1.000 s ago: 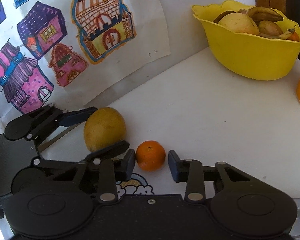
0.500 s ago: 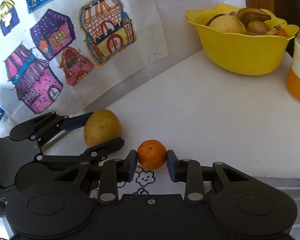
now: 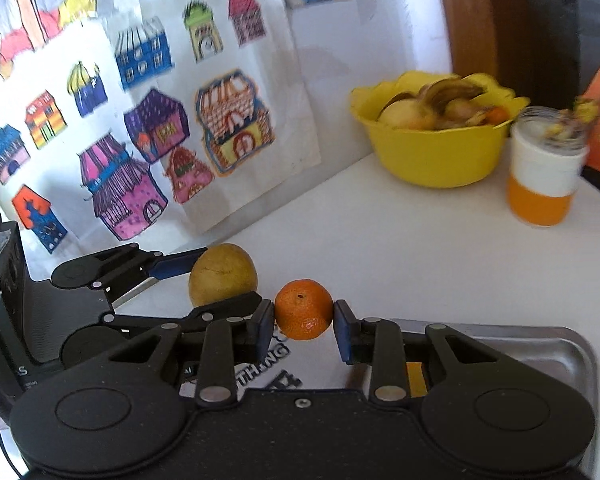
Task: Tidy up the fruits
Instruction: 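Carry the pear with the left tool while the right tool carries the orange over the tray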
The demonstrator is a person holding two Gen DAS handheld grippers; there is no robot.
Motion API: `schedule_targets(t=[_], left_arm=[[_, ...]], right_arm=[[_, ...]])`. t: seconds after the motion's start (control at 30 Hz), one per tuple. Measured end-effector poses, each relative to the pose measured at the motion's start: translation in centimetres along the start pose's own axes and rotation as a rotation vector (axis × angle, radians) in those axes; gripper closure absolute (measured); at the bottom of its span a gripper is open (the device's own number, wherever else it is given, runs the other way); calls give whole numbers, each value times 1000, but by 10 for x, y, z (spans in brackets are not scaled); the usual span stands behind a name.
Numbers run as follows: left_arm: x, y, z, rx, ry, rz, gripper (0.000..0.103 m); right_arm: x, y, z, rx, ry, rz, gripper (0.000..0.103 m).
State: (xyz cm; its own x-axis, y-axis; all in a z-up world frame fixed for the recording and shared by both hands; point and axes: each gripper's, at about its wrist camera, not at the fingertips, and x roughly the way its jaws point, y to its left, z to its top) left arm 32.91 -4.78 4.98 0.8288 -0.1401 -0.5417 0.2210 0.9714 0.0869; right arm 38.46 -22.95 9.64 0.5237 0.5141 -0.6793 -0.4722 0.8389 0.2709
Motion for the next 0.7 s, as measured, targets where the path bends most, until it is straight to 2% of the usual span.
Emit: schedule_targets(t=[0.17,0.37,0.7], left_arm=[[-9,-24,14,-40,-52,-28,37],[-11,-54,27,-84,-69,-93,37],[-22,-115,36,-48,-94,-205,37]], right_arm=[[-35,-14,-17,-18,-67,-58,69],[-75,-39,-53,-13,-149,-128,69],[-122,-81,-107,-30,-206,-206,69]])
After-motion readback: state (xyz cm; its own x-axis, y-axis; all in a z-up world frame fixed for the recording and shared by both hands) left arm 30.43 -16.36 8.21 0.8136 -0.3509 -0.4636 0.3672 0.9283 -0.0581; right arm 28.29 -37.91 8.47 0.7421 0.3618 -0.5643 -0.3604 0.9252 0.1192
